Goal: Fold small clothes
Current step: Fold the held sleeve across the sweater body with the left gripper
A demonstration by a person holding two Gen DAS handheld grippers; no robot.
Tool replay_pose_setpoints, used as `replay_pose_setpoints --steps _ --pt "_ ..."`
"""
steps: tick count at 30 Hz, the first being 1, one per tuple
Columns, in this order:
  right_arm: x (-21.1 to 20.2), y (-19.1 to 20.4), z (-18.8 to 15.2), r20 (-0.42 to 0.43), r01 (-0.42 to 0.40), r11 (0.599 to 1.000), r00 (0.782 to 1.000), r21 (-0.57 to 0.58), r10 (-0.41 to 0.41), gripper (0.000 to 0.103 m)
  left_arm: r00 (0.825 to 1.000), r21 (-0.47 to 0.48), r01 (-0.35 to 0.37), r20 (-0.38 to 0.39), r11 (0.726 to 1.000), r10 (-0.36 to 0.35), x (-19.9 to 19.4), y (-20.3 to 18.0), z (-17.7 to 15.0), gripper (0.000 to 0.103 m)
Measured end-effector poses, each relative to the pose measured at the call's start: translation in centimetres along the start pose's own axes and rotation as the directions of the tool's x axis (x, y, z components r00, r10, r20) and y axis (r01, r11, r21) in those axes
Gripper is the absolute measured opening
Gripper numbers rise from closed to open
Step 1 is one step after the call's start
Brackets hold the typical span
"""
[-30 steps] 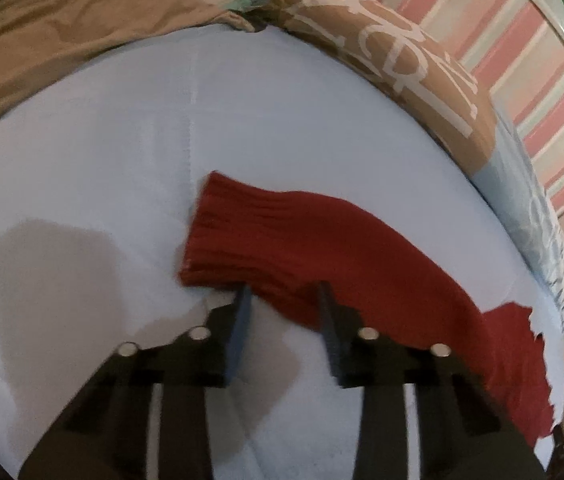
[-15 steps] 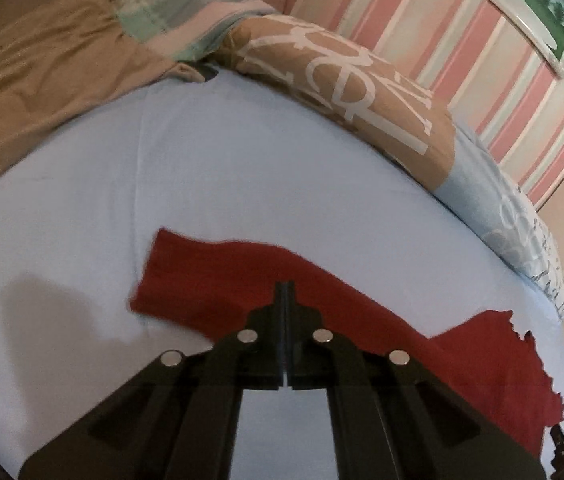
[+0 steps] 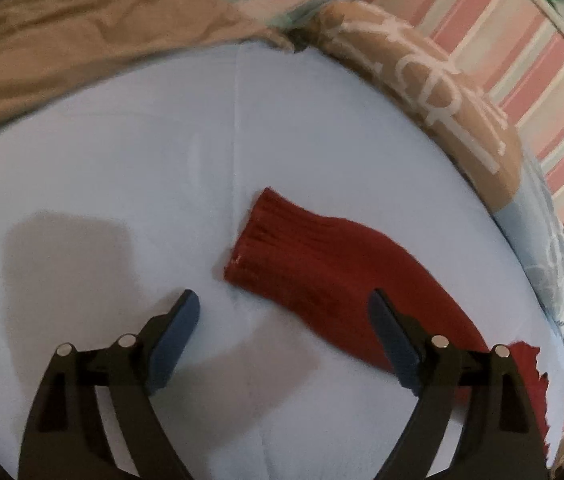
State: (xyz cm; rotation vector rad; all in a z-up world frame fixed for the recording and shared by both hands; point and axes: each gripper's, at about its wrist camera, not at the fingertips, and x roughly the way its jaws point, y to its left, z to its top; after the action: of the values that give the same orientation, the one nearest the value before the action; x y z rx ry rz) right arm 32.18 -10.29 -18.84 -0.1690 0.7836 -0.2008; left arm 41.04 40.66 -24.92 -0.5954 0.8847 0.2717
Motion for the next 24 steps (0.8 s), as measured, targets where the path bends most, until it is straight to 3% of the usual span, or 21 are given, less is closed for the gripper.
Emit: replay_pose_setpoints --steps 4,5,6,7,8,17,24 --pt "-0.1 0.0 0.0 0.001 0.007 1.000 1.000 -0.006 -0.007 0.100 0.999 0.010 -0.038 0.016 0.999 0.037 1.6 -1.0 1.5 0.082" --pt "-0.1 -0.1 0.0 0.002 0.010 1.000 1.000 -0.007 -0.010 0.100 0.998 0.025 -0.065 0.019 0.998 0.064 1.9 -1.4 1.7 0.073" --pt "-0.2 -0.2 0.0 0.004 0.013 1.000 1.000 -0.006 -0.013 0.100 0.997 0.040 -0.082 0.018 0.996 0.081 2.0 -1.5 1.7 0.038" --pt "-0.3 -0.3 0.0 0.004 0.012 1.000 1.000 -0.001 -0.012 0.100 0.995 0.056 -0.096 0.012 0.994 0.096 2.1 -1.6 1.6 0.019" --pt "-0.3 -0.4 0.1 0.005 0.009 1.000 1.000 0.003 -0.009 0.100 0.998 0.055 -0.056 0.004 0.997 0.056 2.1 -1.6 1.6 0.012" --pt "0.5 -2.2 0.7 0.011 0.009 0.999 1.000 0.049 -0.009 0.100 0.994 0.221 -0.044 0.106 0.974 0.021 -2.0 -4.5 0.3 0.011" --pt "2.1 -5.3 1.9 0.012 0.018 0.994 1.000 0.111 -0.020 0.100 0.986 0.397 0.010 0.150 0.918 -0.076 -5.9 -11.5 -1.4 0.011"
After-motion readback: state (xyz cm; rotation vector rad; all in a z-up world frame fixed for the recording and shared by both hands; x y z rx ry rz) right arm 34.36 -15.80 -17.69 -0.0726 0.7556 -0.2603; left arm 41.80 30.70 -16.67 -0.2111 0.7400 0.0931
